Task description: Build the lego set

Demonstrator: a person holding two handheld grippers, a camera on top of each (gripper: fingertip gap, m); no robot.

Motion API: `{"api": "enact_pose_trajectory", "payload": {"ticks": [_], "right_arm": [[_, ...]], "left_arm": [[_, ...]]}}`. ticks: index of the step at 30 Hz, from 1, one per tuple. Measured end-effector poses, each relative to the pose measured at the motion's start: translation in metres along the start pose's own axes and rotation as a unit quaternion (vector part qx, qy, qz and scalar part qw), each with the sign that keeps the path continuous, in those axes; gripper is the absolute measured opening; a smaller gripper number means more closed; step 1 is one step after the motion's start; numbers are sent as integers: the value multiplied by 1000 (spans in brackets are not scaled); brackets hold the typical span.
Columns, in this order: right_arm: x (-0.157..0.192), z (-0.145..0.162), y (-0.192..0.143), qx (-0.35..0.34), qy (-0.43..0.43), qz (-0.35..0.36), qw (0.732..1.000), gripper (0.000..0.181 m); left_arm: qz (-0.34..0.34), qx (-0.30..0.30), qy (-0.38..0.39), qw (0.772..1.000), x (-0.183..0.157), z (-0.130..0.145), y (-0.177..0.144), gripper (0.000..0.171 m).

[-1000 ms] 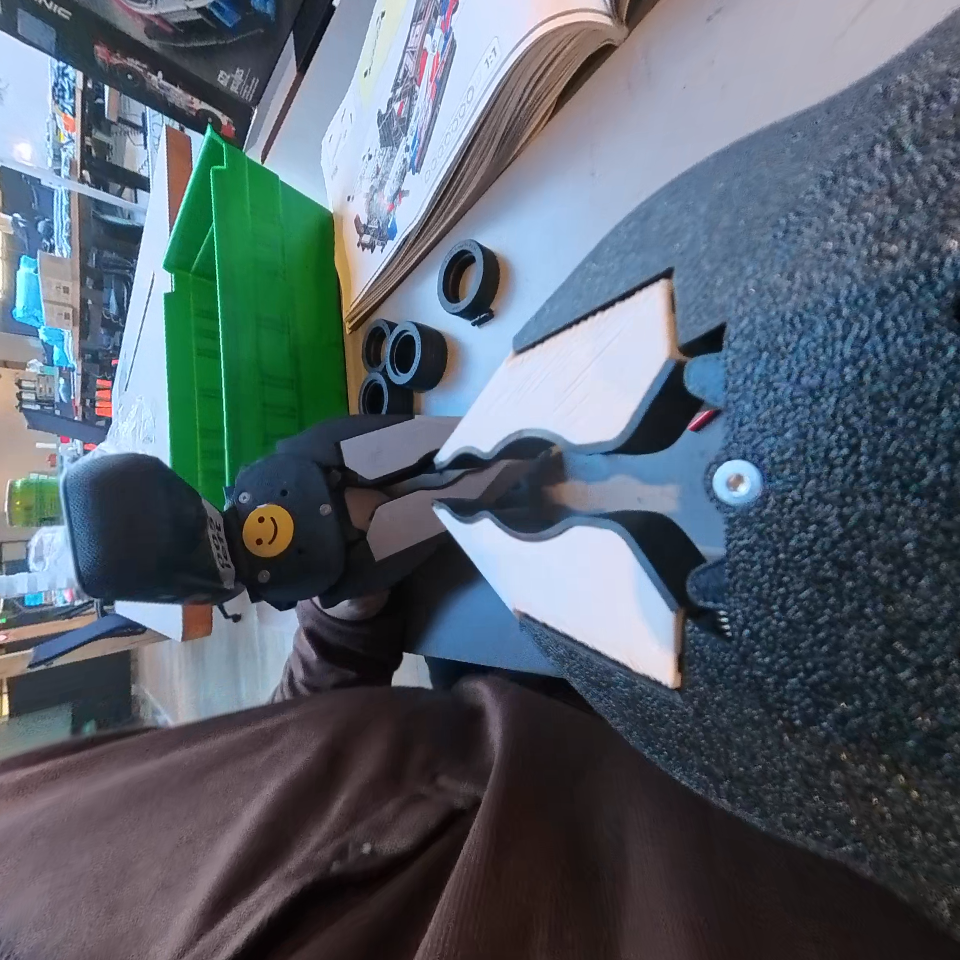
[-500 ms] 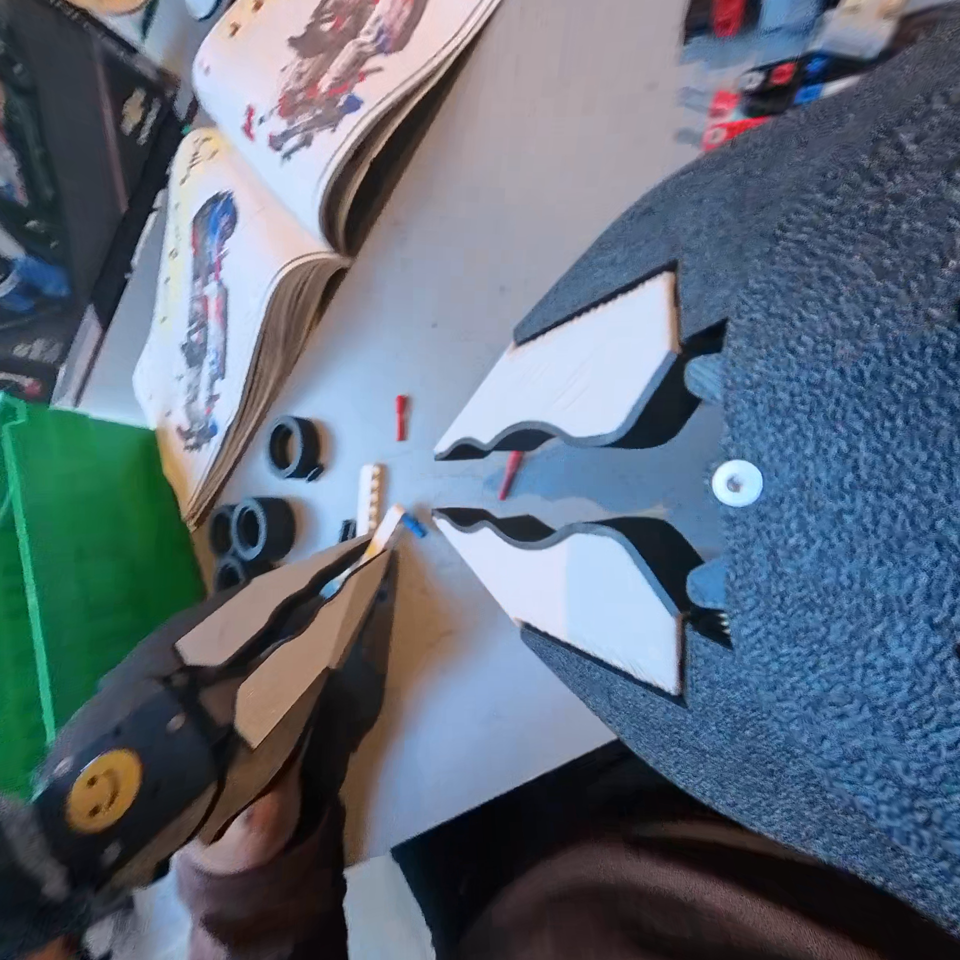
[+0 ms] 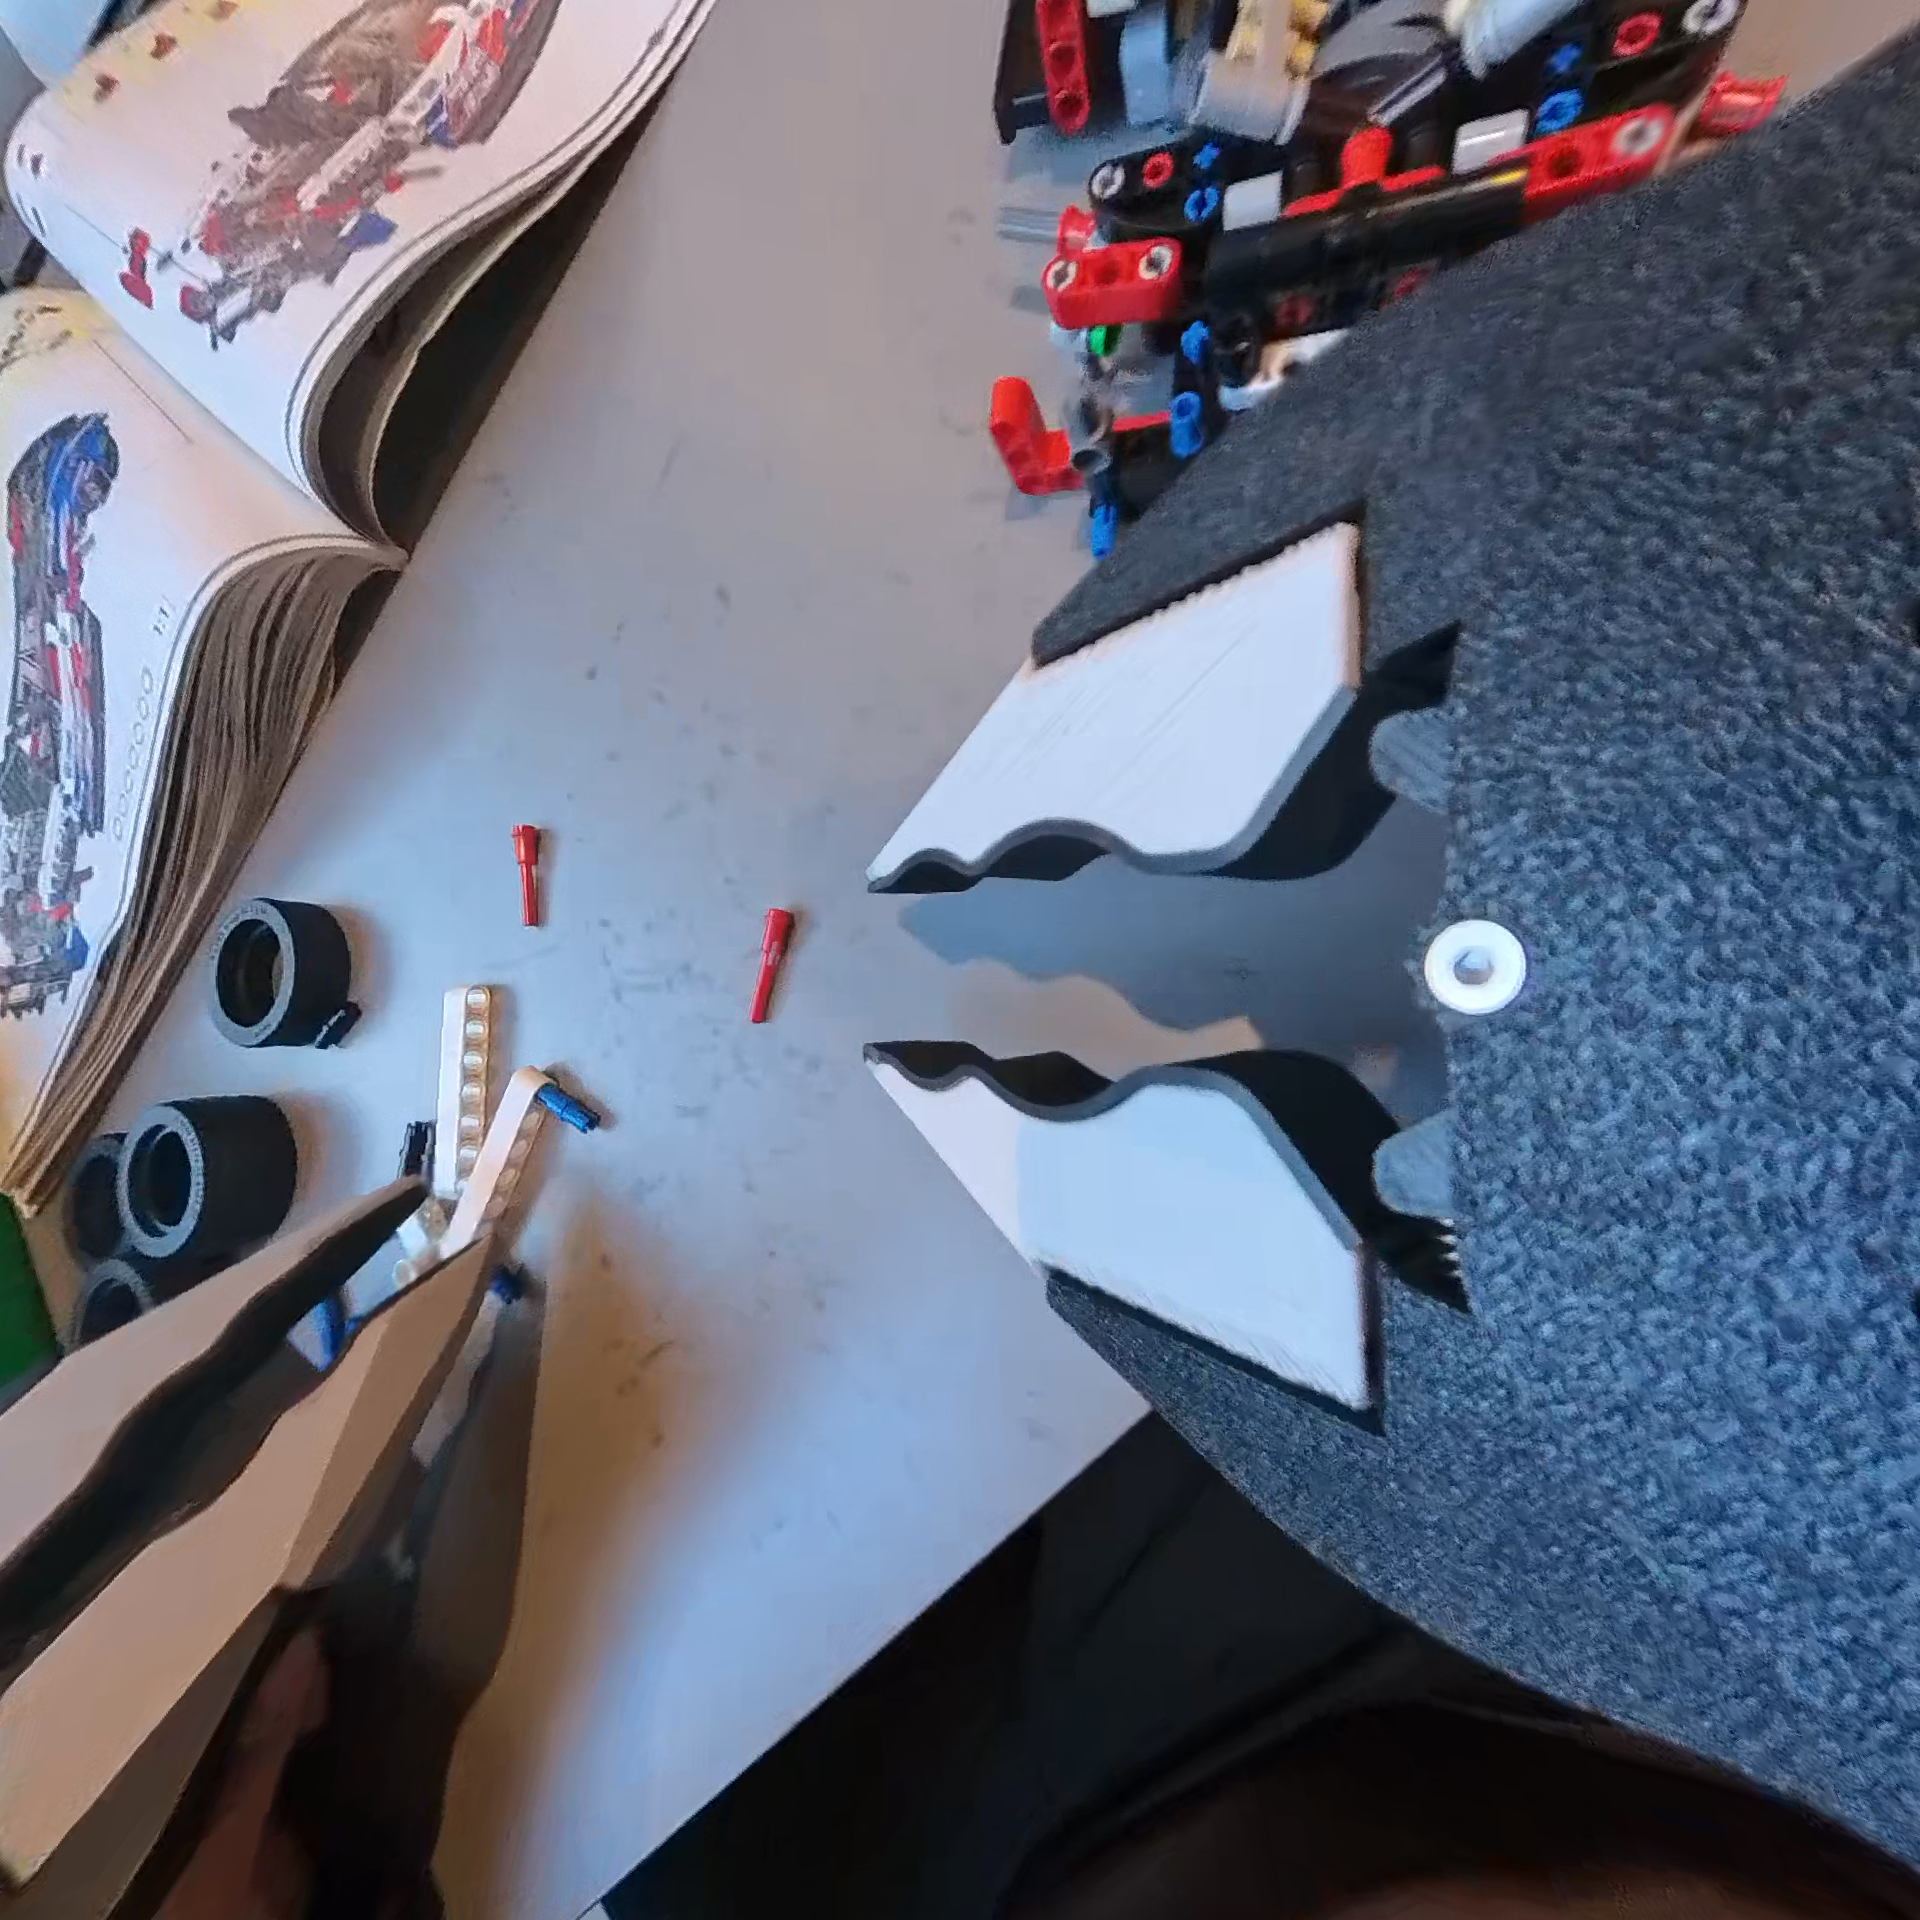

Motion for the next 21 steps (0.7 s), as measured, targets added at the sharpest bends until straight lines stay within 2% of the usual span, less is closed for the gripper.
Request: {"api": "enact_pose_trajectory", "payload": {"ticks": [8, 13, 21], "right_arm": [[7, 0, 11, 19, -14, -16, 1000, 27], [7, -1, 12, 20, -1, -39, 999, 27], [10, -2, 16, 45, 4, -72, 996, 28]], "left_arm": [[-24, -22, 22, 999, -3, 8, -16, 11], [-13, 5, 21, 1000, -2, 7, -9, 12], [-7, 2, 22, 1000, -2, 7, -9, 10]]}}
Point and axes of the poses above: each gripper's, where its closed fingertips meet, y out along the fingers, z out of its underside, x = y × z across the jaws, the point moved 10 cm from there along -y, back along the fingers, and after that the axes turned 8 degrees about z, right-handed, at the moved point
